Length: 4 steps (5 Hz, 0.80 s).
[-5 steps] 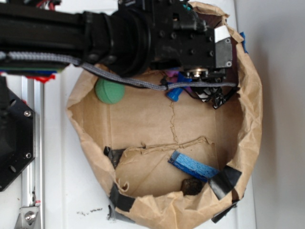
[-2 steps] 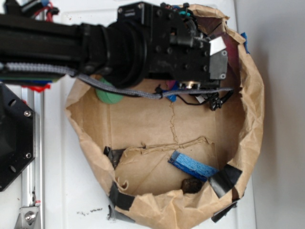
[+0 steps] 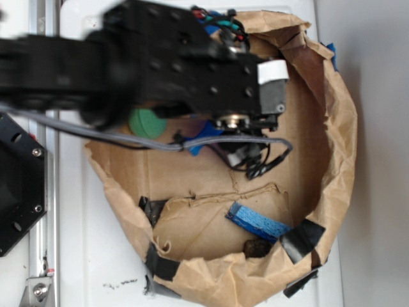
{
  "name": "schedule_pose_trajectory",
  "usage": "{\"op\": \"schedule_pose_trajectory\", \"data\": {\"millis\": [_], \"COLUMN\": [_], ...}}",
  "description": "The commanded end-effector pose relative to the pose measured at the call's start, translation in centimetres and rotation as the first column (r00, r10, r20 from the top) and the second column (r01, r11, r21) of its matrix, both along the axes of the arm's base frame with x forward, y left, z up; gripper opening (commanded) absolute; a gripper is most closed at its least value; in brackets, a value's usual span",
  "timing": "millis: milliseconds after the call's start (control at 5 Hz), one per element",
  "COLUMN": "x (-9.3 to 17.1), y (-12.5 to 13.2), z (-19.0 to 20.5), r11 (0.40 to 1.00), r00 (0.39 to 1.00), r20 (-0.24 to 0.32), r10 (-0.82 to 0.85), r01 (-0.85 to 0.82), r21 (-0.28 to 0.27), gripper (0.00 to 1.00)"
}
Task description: Grab the blue bottle.
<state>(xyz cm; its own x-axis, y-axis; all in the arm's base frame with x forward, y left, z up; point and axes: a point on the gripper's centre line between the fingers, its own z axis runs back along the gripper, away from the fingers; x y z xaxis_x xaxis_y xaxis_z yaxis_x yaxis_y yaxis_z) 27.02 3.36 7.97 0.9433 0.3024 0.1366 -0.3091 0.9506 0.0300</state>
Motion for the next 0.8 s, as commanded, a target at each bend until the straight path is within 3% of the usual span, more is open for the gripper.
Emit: {"op": "schedule_pose_trajectory", "data": {"millis": [0, 200, 400, 600], "x": [-1.1, -1.1, -1.1, -1.1], "y": [-1.1, -1.7, -2.5, -2.8], "z": [5.6, 6.7, 7.6, 7.8], "r11": [0.967, 0.944, 0.944, 0.944], "r00": [0.976, 0.957, 0.951, 0.95], "r20": [-0.024, -0.002, 0.038, 0.048], "r10": [-0.217, -0.29, -0.308, -0.308], "r01": [0.211, 0.285, 0.311, 0.311], "r21": [-0.146, -0.169, -0.108, -0.107], "gripper": [0.0, 0.0, 0.0, 0.0]}}
